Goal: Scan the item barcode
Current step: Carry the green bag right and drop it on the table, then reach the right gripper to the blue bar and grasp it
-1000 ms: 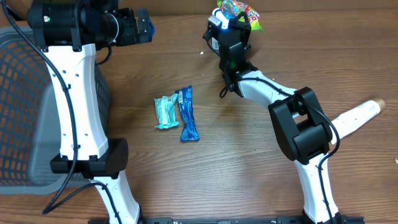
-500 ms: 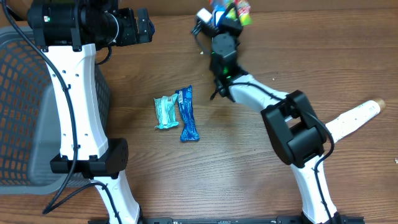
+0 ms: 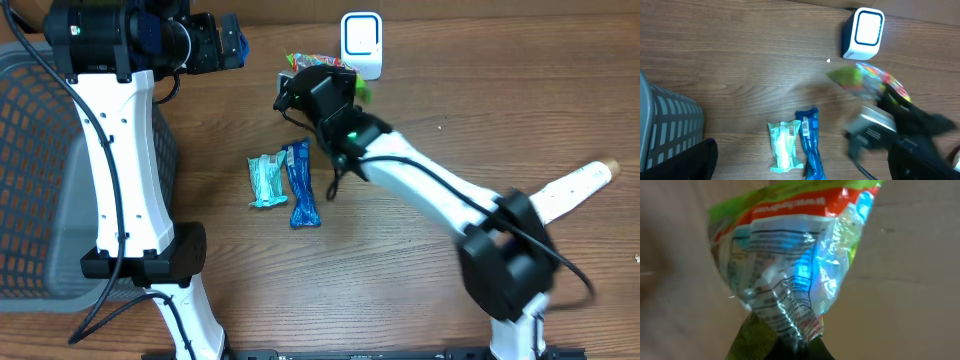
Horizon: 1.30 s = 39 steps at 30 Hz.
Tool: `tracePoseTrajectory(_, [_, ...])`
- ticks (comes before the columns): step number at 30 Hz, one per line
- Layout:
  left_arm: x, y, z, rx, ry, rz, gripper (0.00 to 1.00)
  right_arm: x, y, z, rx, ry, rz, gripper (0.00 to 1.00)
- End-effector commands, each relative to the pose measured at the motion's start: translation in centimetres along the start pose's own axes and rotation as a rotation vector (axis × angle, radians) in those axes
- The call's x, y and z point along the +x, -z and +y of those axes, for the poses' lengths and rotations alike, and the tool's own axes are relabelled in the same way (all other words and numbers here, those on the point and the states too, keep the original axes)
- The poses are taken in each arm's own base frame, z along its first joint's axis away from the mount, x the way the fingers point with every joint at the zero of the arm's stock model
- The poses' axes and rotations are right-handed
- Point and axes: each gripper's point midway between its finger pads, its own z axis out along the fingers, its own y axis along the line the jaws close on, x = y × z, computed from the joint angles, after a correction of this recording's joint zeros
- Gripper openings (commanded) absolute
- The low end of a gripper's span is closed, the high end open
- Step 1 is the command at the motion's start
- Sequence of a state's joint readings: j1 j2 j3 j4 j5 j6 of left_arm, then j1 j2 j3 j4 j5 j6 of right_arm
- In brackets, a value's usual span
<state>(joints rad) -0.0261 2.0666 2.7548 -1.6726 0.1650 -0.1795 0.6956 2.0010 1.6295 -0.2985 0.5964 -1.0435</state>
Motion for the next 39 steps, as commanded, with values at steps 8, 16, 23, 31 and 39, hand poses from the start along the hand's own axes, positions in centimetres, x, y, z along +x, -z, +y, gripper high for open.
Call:
tracePoseTrajectory(8, [0.0,0.8,-0.6,0.015,-0.020,-0.016,1.00,2.8,8.6,-4.3,-0.427,-0.978,-0.139,0.04])
tracePoseTrajectory(16, [0.0,0.8,-0.6,0.015,-0.020,-0.016,1.00,18.9,5.4,-4.4,-0.328,-1.692,0.367,0.04])
tracePoseTrajectory(23, [0.0,0.8,-0.6,0.015,-0.020,-0.016,1.00,32.1,4.3,-3.0,-0.124,-2.007,0.643,0.04])
tracePoseTrajectory(31, [0.0,0.8,-0.6,0.015,-0.020,-0.016,1.00,41.1,4.6,1.4,-0.036,-2.112,0.874,0.04])
tracePoseTrajectory(39, [0.0,0.8,-0.6,0.014,-0.020,-0.016,1.00,44.2,6.0,3.0,-0.026,-2.091,0.962,0.63])
